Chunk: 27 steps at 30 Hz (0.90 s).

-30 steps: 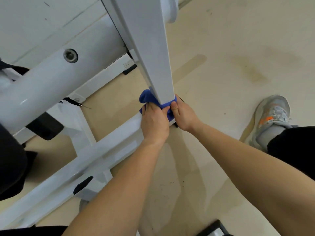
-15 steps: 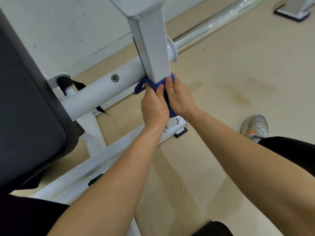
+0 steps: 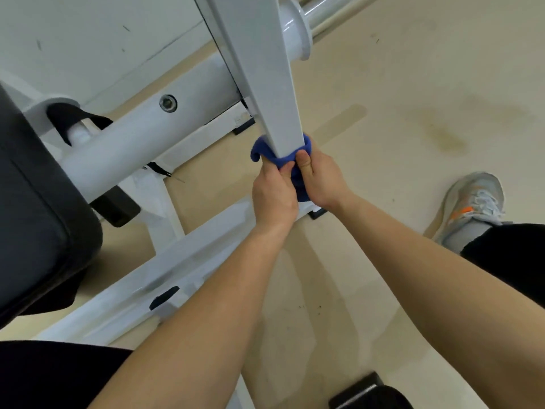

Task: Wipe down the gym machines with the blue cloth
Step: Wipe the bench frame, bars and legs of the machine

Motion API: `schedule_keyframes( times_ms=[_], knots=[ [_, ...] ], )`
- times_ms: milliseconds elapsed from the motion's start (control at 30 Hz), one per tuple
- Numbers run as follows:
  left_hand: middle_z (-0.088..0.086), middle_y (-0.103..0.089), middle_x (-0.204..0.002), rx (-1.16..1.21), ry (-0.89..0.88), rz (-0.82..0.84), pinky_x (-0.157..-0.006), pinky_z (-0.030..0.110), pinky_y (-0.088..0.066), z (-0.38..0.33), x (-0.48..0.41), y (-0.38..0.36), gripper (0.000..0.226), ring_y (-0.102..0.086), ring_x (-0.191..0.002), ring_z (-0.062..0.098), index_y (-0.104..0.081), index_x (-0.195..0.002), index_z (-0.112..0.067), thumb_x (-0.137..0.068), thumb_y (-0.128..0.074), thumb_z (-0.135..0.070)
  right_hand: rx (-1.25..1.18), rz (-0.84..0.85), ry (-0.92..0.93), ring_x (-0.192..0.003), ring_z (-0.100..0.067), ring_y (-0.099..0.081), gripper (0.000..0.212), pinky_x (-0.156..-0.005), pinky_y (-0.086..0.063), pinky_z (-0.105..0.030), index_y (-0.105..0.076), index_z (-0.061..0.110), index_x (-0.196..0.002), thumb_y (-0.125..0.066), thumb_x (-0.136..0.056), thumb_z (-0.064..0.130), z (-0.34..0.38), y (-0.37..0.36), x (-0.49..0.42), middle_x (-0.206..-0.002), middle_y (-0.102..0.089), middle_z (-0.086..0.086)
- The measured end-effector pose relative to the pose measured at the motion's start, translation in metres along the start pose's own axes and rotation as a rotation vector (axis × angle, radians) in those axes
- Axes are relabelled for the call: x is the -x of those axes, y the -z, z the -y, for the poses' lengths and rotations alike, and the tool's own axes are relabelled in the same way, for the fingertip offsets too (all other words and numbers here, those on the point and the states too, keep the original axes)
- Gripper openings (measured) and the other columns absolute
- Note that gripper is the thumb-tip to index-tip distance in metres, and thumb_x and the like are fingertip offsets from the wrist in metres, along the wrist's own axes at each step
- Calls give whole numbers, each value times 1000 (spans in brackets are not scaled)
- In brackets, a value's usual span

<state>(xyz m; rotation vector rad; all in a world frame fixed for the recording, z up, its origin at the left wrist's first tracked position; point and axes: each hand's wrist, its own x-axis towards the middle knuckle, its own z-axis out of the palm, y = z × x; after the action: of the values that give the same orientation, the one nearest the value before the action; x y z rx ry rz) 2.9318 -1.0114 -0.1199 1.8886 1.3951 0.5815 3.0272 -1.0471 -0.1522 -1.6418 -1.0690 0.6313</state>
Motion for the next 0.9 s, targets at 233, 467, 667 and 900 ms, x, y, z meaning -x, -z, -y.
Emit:
schedule_keyframes(
  times_ms=[233,467,667,900],
  knots=[
    [1,-67,-100,-222,53,34,-65,31,-36,45,-6,-26,28,-59,-88,23,-57,-107,-17,-97,-52,-42,76,141,-193,-87,-16,-56,45,-70,-39,-23,-33,35,-151,-35,-107,27,-59,-11,6,-102,-65,7],
    [0,-61,-77,-344,6,-3,-55,30,-30,42,11,-6,28,-52,-71,23,-48,-76,-19,-95,-55,-39,29,15,-375,-81,-26,-64,34,-80,-55,-42,-57,22,-134,-44,-103,29,-37,-15,24,-103,-69,-1],
    [-8,-53,-68,-265,-16,124,-48,25,-27,22,49,30,25,-50,-66,18,-49,-71,-25,-94,-57,-30,-273,50,-577,-84,-20,-62,29,-83,-54,-40,-66,11,-107,-44,-102,28,25,-1,69,-90,-67,-2],
    [-4,-53,-70,-234,-112,608,-57,26,-32,19,82,58,23,-49,-74,21,-59,-75,-16,-96,-48,-12,-467,110,-649,-83,-23,-68,26,-72,-61,-38,-66,14,-118,-48,-99,11,41,12,126,-98,-70,-10]
  ],
)
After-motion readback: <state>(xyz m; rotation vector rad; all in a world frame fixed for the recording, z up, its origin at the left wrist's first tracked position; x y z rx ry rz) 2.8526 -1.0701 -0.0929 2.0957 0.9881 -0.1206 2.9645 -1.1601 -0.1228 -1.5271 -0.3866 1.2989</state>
